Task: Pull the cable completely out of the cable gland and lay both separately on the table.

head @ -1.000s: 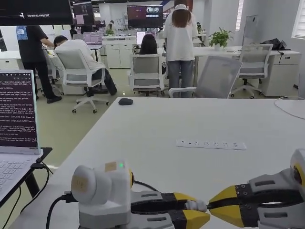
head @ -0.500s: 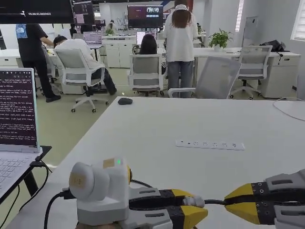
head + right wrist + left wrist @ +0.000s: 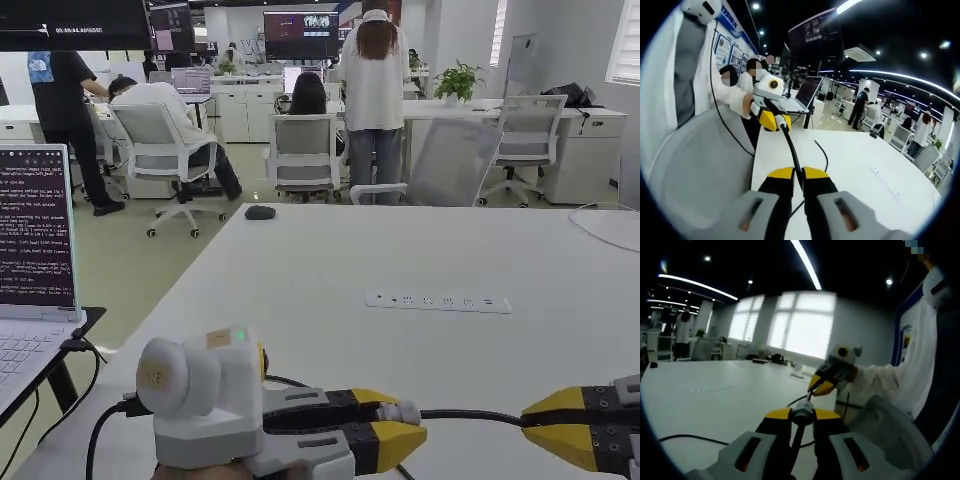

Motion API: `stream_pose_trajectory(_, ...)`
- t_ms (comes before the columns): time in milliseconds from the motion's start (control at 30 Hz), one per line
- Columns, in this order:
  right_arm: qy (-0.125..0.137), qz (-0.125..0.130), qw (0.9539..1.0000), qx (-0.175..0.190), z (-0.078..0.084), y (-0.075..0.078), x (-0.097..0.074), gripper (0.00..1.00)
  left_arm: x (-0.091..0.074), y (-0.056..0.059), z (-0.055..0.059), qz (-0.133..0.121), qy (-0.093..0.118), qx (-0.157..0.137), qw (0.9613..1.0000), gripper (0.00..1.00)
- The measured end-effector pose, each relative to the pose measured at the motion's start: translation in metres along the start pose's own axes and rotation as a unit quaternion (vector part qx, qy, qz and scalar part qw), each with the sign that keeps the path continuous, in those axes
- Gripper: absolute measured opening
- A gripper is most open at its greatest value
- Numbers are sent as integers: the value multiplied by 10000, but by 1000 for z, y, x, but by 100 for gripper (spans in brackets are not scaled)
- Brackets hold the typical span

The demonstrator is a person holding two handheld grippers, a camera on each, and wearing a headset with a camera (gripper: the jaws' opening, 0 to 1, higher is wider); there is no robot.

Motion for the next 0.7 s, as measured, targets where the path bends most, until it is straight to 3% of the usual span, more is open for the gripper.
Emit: stream_pose_trajectory(700, -264, 19, 9996, 114, 13, -5, 2, 5, 5, 5, 4, 152, -119, 57, 9998, 17)
Point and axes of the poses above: the centre of the closed fingertips' face, and the gripper's own axes: x roughly forward along the fingers, y roughly to its right, z roughly out of its underside, the point moved 3 cm from there along -x, roughly backward along the fingers, and after that the axes turned 8 degrees about z, right-handed, at the moved point
